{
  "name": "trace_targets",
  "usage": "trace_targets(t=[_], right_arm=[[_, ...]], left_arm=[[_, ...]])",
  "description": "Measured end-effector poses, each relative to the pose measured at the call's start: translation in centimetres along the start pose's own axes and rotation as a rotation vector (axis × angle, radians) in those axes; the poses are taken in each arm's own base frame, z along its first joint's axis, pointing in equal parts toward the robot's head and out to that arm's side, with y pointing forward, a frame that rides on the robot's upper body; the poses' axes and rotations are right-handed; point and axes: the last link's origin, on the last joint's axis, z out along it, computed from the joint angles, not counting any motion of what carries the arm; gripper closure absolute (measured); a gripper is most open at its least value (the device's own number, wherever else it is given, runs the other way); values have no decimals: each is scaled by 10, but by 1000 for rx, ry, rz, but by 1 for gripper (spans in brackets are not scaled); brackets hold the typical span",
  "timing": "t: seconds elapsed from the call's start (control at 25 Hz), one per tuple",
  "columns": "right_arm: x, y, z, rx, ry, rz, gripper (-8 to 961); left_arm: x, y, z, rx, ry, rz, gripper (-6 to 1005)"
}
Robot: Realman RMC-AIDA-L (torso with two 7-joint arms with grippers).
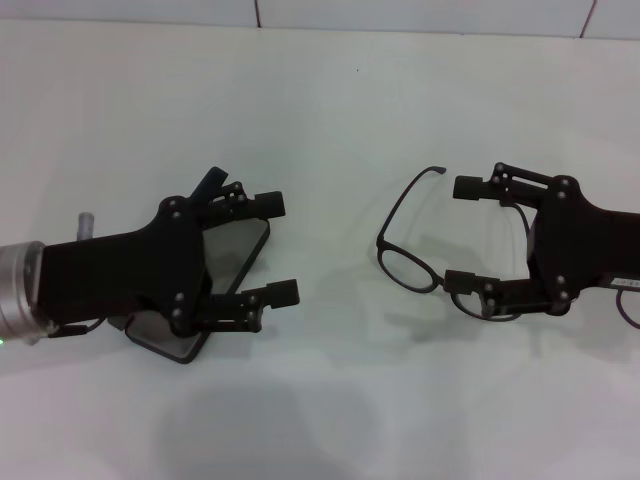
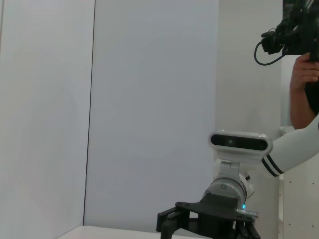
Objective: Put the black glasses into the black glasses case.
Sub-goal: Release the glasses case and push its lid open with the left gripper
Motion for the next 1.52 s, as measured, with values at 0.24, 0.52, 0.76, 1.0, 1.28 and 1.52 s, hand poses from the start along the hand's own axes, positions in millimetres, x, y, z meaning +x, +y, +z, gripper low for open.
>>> trace_targets(t=[0.24, 0.52, 0.76, 1.0, 1.28, 1.52], right_arm=[[0, 0, -1, 4, 0, 2, 69], [1, 0, -1, 6, 0, 3, 69], [0, -1, 0, 2, -2, -1, 69], [0, 0, 0, 4, 0, 2, 68], [2, 2, 0, 3, 1, 15, 68], [2, 2, 0, 2, 1, 17, 68]], left_arm=[[0, 0, 0, 0, 0, -1, 138], [1, -2, -1, 21, 6, -5, 139], [3, -19, -19, 157, -48, -105, 139], [0, -40, -44, 321, -182, -233, 140], [0, -45, -58, 409, -295, -341, 141], [-4, -44, -52, 393, -392, -406, 142]])
